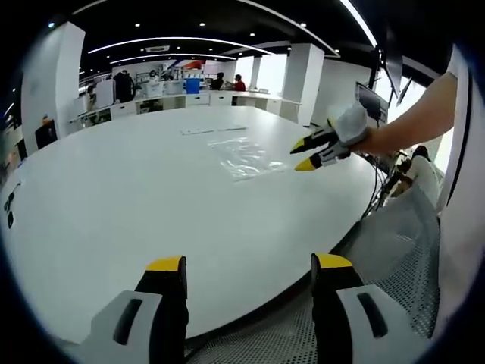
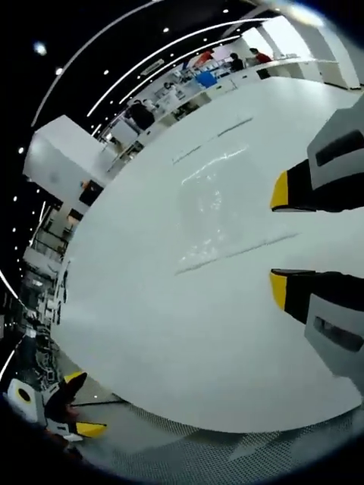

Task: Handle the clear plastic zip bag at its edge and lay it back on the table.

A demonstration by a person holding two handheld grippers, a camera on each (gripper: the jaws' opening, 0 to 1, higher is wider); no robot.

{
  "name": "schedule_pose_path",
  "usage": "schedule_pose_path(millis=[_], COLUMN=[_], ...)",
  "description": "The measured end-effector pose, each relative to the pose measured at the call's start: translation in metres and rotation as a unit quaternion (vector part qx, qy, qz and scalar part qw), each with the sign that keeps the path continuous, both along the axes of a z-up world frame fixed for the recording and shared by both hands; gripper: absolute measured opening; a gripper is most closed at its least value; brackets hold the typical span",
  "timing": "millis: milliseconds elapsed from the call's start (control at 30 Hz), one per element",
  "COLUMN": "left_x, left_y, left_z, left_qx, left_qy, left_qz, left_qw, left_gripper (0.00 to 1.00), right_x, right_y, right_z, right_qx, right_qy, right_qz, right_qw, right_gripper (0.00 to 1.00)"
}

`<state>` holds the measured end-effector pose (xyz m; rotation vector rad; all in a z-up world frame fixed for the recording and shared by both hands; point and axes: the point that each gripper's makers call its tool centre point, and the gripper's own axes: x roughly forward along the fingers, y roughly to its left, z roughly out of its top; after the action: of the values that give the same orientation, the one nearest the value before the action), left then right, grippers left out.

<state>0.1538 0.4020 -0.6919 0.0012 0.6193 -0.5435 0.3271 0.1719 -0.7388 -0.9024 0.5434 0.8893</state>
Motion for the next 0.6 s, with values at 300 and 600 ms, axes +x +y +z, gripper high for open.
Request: schedule_pose_path(millis=[300,600], left_x=[0.002,0.002], left_y=[0.008,0.004], left_z=[-0.005,0.001], left_qx=[-0.002,0.0], left_qy=[0.0,0.0], left_qz=[0.009,0.014], left_qw=[1.0,0.9999], left_gripper=[0.65,0.64], right_x=[0.011,0.019], right_y=[-0.006,-0.012], right_z=[-0.017,-0.026], right_qx=[-0.054,-0.083], right_qy=[0.003,0.009], right_qz=[0.039,0.068], right_qw=[0.9977,0.9941], right_gripper=[0.16,0.14])
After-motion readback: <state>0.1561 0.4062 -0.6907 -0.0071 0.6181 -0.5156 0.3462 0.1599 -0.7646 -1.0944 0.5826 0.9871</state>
